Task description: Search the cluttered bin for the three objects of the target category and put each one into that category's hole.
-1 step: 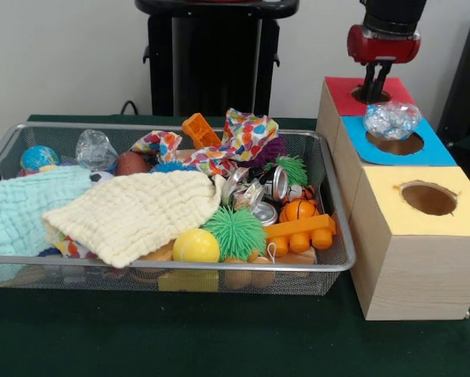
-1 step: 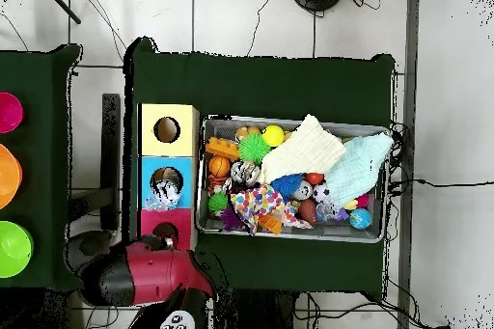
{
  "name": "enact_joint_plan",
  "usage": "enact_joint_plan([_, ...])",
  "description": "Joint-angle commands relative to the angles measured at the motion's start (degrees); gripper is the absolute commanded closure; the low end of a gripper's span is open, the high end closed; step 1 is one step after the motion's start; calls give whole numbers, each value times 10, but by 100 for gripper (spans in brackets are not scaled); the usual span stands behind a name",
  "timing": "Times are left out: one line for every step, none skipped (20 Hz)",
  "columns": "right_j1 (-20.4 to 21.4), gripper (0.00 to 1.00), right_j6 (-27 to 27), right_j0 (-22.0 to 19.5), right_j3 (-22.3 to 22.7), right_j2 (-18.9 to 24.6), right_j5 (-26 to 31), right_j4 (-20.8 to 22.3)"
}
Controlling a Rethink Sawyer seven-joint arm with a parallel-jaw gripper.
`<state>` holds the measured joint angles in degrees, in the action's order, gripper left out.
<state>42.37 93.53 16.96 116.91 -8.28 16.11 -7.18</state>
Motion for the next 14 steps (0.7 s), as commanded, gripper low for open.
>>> enact_joint_plan([-20,100,162,5,13,23,-28,-43])
enact_joint_plan([-19,100,163,7,16,23,-31,-45])
enact_joint_plan([-20,100,163,8,15,22,-32,-47])
enact_joint_plan([-20,100,164,10,15,21,-32,-49])
enact_joint_plan([-21,100,163,9,14,21,-33,-50])
enact_joint_plan([-23,100,163,9,12,22,-34,-51])
enact_joint_plan([-23,100,162,6,12,24,-34,-51])
enact_joint_plan([-24,100,159,3,9,25,-31,-51])
enact_joint_plan([-22,100,157,1,7,25,-26,-52])
enact_joint_plan([-19,100,153,-2,6,24,-20,-51])
enact_joint_plan([-16,100,149,-5,4,25,-13,-50])
enact_joint_plan([-13,100,145,-9,2,26,-7,-50])
enact_joint_plan([-10,100,142,-11,0,25,0,-50])
enact_joint_plan([-7,100,140,-11,-3,23,8,-50])
